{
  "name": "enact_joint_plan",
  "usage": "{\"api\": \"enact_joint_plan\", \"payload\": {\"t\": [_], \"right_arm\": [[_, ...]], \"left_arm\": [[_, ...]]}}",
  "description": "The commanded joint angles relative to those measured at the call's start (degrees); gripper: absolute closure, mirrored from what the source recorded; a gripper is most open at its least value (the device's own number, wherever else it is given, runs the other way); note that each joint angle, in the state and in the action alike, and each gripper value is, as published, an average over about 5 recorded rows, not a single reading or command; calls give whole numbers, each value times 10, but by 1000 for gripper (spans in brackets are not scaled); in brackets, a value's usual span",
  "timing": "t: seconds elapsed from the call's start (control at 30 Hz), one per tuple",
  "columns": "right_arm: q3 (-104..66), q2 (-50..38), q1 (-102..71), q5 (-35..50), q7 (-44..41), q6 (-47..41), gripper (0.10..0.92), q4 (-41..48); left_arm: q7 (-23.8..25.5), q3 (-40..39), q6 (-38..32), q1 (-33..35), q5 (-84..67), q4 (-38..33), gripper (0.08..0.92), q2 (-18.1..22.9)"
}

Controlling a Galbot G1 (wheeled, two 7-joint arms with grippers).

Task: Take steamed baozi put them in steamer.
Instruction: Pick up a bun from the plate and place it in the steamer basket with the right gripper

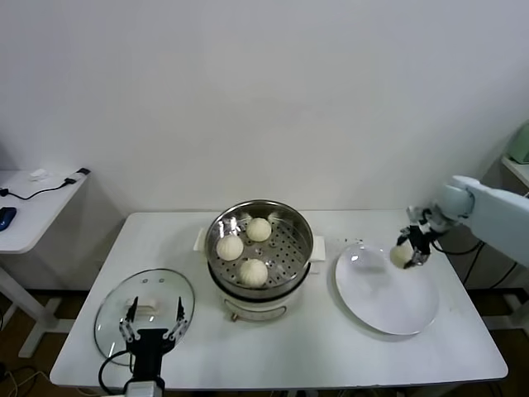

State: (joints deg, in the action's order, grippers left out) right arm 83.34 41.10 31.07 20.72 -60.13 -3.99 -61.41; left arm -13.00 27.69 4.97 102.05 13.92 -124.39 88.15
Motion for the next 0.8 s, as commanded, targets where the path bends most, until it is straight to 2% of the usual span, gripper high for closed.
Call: {"api": "enact_joint_plan", "payload": {"t": [0.03,0.23,0.43,0.8], "right_arm": [[183,52,277,193,-2,-41,347,-136],[184,130,331,299,30,-89,347,-224],[153,215,301,360,75,-123,347,-235],[154,314,174,345,141,-162,349,-168]], "left_arm": [[0,-1,-2,4,1,-9,177,-4],[1,0,-1,5,-1,-17,177,-5],[0,0,-3,8,-2,-18,177,-5],[-1,8,-2,7,-6,-18,177,-6]]}}
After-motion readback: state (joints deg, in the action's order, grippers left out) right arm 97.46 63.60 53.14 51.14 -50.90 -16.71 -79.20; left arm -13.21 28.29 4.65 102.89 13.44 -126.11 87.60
